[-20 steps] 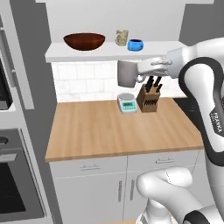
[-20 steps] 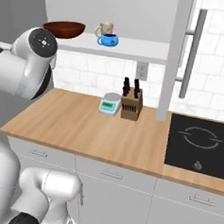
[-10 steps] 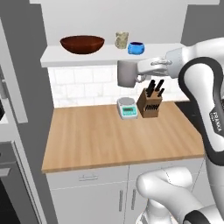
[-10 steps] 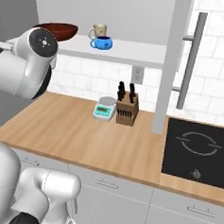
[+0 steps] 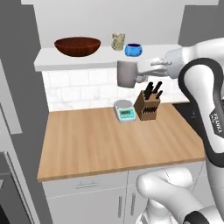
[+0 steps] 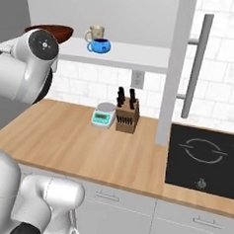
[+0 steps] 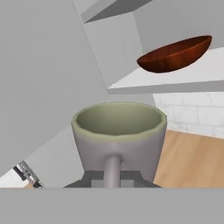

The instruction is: Gather all objects into one cabinet and sort the glasses and bowls to opposite sides.

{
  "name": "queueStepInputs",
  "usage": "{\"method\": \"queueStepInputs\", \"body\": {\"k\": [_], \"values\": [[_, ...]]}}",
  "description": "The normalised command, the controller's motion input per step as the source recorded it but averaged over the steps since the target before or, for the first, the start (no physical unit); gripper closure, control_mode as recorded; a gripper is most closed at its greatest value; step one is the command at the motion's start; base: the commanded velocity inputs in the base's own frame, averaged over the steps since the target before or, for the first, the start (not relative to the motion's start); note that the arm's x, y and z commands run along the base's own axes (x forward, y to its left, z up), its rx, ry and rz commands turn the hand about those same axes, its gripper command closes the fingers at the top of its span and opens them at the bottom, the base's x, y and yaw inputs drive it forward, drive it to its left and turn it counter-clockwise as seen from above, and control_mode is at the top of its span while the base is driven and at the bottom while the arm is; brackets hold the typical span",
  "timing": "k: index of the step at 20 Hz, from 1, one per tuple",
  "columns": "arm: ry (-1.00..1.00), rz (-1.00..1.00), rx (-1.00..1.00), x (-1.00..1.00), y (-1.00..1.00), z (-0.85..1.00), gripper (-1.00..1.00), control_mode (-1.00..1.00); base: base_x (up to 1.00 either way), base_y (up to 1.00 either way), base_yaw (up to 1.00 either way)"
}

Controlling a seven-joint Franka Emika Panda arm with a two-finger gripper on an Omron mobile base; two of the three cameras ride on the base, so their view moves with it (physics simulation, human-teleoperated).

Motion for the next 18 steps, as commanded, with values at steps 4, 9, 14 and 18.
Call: {"method": "queueStepInputs", "body": {"k": [4,9,14,18], "values": [[0.00,0.00,0.00,0.00,0.00,0.00,1.00,1.00,0.24,0.03,-0.03],[0.00,0.00,0.00,0.00,0.00,0.00,1.00,1.00,0.27,0.01,0.00],[0.00,0.00,0.00,0.00,0.00,0.00,1.00,1.00,0.23,0.07,-0.01],[0.00,0.00,0.00,0.00,0.00,0.00,1.00,1.00,0.06,0.04,0.00]]}}
